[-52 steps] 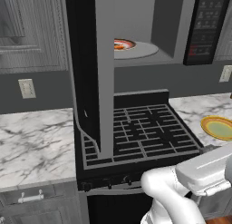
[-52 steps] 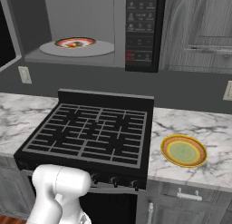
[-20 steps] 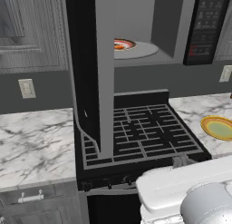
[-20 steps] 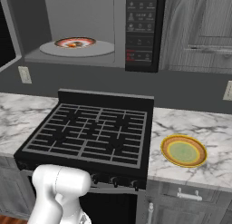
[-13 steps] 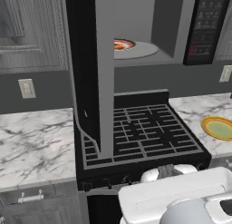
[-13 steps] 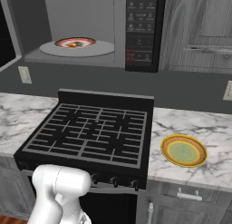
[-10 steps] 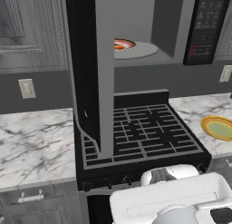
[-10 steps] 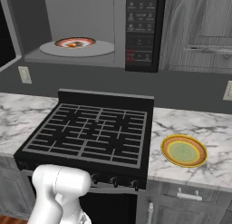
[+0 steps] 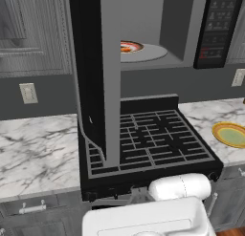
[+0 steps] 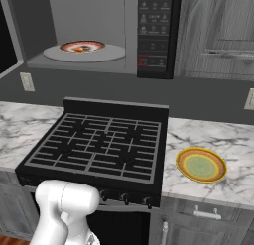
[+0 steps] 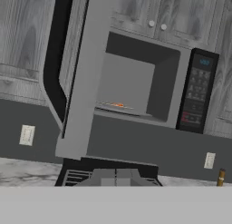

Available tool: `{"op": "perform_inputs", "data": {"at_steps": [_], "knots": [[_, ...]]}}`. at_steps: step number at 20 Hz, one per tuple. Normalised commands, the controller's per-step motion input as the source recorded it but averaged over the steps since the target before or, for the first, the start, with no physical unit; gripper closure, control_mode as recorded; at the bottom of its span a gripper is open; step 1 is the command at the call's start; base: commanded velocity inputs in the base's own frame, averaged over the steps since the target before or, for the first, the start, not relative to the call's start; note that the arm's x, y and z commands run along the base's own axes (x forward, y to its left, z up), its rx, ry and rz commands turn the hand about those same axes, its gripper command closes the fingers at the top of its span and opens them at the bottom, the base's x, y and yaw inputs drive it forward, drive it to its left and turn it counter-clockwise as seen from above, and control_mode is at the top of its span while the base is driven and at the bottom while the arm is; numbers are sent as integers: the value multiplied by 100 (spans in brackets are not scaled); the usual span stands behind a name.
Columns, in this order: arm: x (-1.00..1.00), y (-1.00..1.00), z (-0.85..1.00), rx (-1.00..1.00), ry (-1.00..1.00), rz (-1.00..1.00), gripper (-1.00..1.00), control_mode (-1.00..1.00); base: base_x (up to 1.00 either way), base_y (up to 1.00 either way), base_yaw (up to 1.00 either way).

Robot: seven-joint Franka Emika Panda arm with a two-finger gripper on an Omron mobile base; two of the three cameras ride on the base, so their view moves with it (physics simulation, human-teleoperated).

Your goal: Pick the shrimp from the counter and place it in the microwave. Then turn on the microwave.

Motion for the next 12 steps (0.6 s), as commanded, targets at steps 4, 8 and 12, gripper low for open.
{"op": "perform_inputs", "data": {"at_steps": [4,8,12], "knots": [[36,39,-25,0,-5,-4,100,-100,0,0,0],[50,43,-26,0,-4,-7,100,-100,0,0,0],[52,52,-33,0,-7,-8,100,-100,0,0,0]]}}
